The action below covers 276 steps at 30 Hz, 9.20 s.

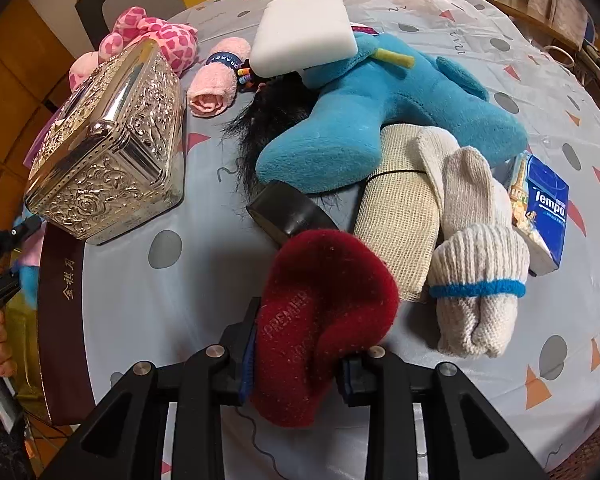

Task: Organize soft objects
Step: 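Lower the blue doll into the gold tray and open the left gripper, then carry the red mitten into the gold tray and open the right gripper, then return the left gripper to the pile and grasp the white sponge, then grasp the pink rolled towel with the right gripper while the left gripper lifts the sponge, then lower the white sponge into the gold tray and open the left gripper, then carry the pink towel into the gold tray and open the right gripper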

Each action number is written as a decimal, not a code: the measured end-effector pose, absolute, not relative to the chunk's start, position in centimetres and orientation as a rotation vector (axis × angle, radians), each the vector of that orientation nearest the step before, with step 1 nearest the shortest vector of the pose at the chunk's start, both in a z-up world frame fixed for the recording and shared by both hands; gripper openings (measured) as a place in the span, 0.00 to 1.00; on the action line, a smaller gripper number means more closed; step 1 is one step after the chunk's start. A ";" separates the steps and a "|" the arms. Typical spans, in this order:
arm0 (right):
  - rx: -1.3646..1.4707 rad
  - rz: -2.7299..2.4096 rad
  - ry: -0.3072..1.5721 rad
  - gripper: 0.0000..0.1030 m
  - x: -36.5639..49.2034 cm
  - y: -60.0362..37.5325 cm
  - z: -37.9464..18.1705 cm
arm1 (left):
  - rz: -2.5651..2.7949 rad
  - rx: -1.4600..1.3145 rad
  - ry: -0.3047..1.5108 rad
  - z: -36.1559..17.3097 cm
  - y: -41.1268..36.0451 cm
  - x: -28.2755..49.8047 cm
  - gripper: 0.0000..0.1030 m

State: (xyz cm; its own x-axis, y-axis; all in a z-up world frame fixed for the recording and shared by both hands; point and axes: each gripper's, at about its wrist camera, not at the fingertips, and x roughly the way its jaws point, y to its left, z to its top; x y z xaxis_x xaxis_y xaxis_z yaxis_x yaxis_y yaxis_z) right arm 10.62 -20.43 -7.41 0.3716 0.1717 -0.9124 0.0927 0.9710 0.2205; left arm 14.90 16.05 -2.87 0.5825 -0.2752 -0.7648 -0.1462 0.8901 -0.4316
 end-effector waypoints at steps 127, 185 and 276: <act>0.649 -0.171 0.773 0.64 8.1 -36.4 0.4 | -0.438 0.131 0.965 -0.8 -19.9 24.8 0.55; 0.263 0.250 1.230 0.29 35.6 -19.8 -4.7 | -0.358 -0.234 0.810 1.3 8.3 6.7 0.55; 0.021 0.388 0.994 0.31 7.2 -10.3 -0.8 | 0.257 -0.212 0.659 1.9 19.3 1.0 1.00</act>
